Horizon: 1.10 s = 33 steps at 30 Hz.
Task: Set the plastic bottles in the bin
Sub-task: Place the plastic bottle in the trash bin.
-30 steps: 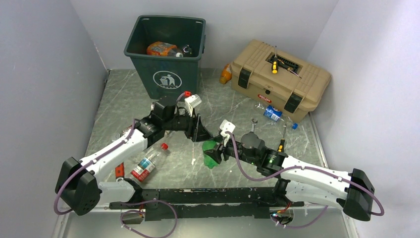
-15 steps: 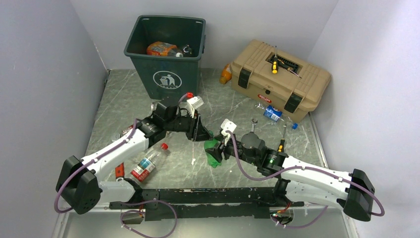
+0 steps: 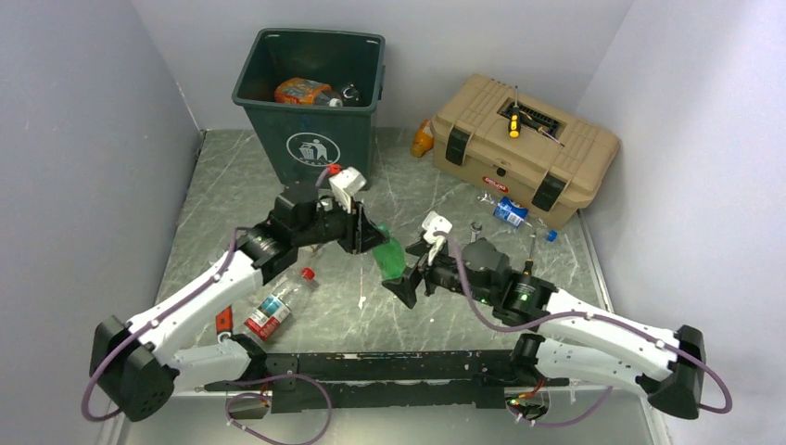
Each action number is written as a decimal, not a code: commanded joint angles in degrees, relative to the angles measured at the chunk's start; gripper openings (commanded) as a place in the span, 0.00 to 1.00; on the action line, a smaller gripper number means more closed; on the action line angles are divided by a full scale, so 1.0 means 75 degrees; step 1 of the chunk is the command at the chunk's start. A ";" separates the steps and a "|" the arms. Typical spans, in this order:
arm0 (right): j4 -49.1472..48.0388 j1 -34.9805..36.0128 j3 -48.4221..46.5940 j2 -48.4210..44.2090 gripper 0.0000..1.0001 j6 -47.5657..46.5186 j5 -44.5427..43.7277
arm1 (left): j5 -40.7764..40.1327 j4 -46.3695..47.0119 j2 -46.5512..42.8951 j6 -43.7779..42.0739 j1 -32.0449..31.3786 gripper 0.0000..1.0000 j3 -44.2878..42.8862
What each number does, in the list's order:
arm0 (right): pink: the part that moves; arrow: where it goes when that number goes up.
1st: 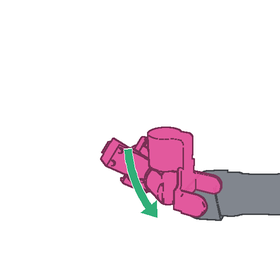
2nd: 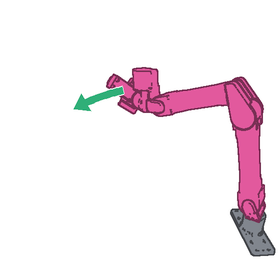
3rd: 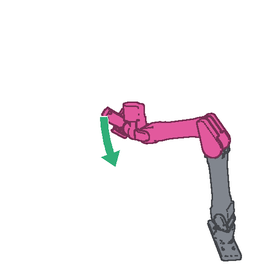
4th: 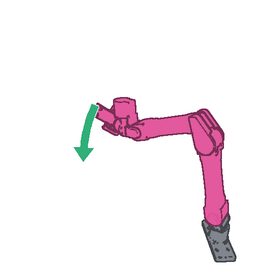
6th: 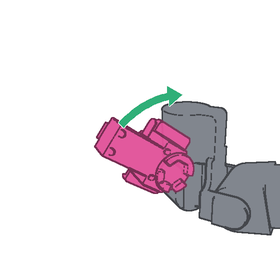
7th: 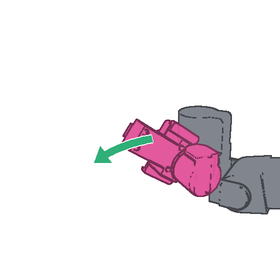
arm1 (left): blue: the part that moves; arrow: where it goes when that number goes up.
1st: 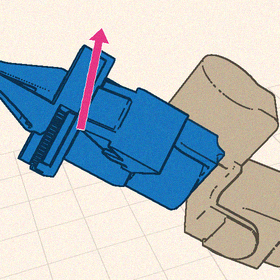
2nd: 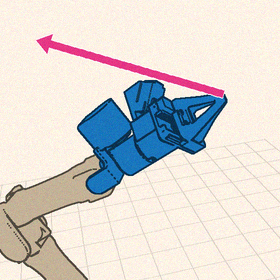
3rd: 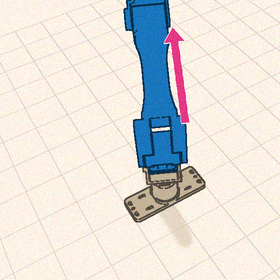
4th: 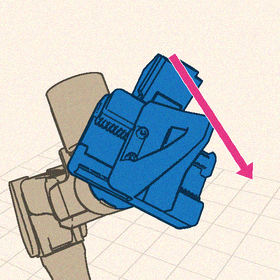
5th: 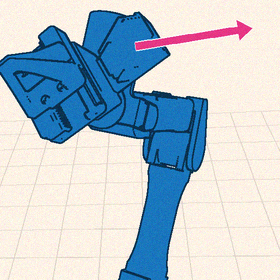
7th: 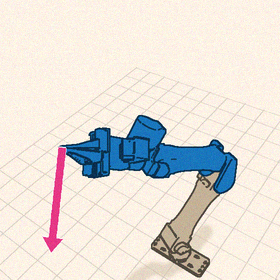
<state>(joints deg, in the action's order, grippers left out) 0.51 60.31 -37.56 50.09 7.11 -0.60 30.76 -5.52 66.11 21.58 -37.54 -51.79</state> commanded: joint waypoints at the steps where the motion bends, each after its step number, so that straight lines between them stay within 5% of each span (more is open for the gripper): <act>1: 0.1188 0.0042 -0.1021 -0.0819 1.00 0.0297 0.0177 | -0.2092 -0.0090 -0.0933 -0.0521 0.0038 0.00 -0.1014; 10: 0.0864 0.0032 -0.0470 -0.2366 1.00 0.0950 -0.1528 | -0.5467 -0.0475 0.0385 -0.3651 0.0393 0.00 -0.5300; 18: 0.0312 0.0032 0.0253 -0.2595 1.00 0.1528 -0.1239 | -0.5449 -0.1129 0.3265 -0.3084 0.2872 0.00 -0.8950; 33: 0.0446 0.0032 0.0865 -0.3324 1.00 0.1728 -0.2211 | -0.4769 -0.2127 0.5456 -0.1878 0.4235 0.00 -0.9590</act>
<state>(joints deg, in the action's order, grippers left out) 6.39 60.31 -31.77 26.72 19.18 -13.74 -8.16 -20.25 107.02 4.03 -6.72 -121.49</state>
